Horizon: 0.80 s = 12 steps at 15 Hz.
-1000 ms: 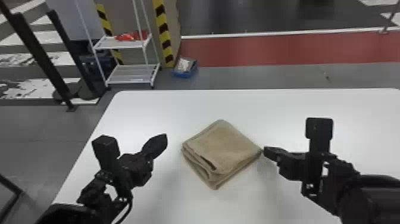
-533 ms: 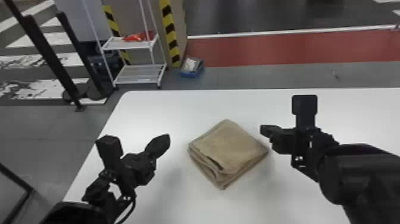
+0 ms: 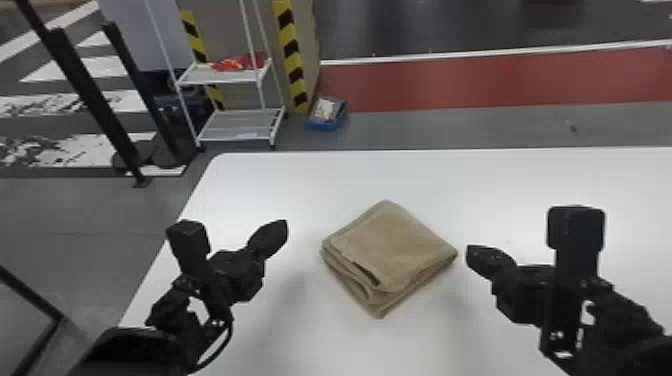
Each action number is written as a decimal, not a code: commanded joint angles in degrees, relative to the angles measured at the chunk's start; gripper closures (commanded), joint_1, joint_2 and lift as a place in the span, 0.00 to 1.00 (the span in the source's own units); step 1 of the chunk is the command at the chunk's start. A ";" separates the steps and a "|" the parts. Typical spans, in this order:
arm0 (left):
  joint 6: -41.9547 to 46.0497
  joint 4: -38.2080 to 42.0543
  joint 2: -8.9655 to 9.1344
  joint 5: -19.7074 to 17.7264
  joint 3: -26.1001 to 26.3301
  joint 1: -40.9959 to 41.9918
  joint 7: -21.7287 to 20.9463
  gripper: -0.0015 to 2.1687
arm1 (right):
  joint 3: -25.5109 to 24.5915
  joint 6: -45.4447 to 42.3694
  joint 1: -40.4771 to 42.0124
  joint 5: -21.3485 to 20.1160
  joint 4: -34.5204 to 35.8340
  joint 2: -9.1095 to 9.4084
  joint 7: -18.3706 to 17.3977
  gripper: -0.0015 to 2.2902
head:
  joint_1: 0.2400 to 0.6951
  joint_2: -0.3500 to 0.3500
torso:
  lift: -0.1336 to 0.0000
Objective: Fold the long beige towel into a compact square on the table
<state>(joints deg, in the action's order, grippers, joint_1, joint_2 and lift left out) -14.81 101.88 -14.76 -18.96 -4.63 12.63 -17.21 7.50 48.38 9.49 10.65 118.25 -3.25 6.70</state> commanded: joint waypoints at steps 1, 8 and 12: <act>0.61 -0.45 0.09 0.06 0.15 -0.24 -0.02 0.79 | -0.29 1.33 4.31 0.69 4.18 -1.76 0.33 0.88 | 1.00 0.75 | 0.08; 0.43 -0.45 0.09 0.68 0.50 -0.15 -0.02 0.79 | 1.64 -3.59 -0.96 1.22 -6.80 -0.80 0.42 0.88 | 1.00 0.75 | 0.08; 0.43 -0.80 -0.18 0.94 0.41 0.11 -0.11 0.79 | 4.54 -5.35 -9.22 0.16 -16.65 2.02 -0.37 0.88 | 1.00 0.77 | 0.08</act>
<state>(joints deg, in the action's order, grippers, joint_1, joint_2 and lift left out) -14.38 101.29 -14.82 -17.96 -4.19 12.68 -17.32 11.26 43.40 3.23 11.33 105.00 -2.49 6.47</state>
